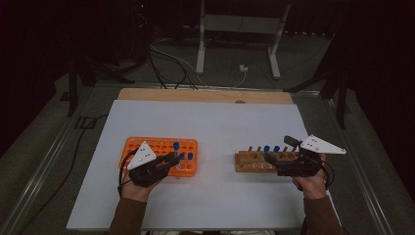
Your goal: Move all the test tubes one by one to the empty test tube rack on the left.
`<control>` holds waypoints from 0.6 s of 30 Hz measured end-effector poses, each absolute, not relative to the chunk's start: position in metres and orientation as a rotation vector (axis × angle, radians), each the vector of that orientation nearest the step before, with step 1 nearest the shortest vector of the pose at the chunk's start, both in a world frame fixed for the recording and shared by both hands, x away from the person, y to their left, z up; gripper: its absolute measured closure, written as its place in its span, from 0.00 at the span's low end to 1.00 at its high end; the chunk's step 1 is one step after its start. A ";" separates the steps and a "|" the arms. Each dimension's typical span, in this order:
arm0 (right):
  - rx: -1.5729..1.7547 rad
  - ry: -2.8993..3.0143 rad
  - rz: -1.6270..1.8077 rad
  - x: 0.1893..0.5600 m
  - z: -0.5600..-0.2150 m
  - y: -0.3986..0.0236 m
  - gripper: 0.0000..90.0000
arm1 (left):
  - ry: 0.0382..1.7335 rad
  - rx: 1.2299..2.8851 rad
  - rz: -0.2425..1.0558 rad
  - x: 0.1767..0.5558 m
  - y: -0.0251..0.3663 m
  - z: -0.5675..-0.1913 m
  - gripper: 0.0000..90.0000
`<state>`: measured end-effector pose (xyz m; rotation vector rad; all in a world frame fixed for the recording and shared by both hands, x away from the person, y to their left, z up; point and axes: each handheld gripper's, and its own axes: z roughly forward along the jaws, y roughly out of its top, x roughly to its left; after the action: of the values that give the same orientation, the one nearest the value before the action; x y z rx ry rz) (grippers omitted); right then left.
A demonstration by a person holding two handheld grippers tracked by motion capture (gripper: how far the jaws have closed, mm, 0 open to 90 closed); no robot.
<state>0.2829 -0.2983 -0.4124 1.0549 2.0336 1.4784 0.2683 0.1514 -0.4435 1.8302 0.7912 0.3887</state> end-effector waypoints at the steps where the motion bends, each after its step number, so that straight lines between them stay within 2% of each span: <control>1: 1.054 2.033 1.478 0.283 -0.412 -0.299 0.00 | 0.795 1.833 0.394 0.269 0.152 -0.444 0.87; 18: 1.038 2.036 1.479 0.282 -0.412 -0.298 0.00 | 0.868 1.856 0.448 0.277 0.155 -0.463 0.87</control>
<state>0.2820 -0.2977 -0.4119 1.0381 2.0363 1.4785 0.2772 0.1553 -0.4631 1.8565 0.8677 0.4484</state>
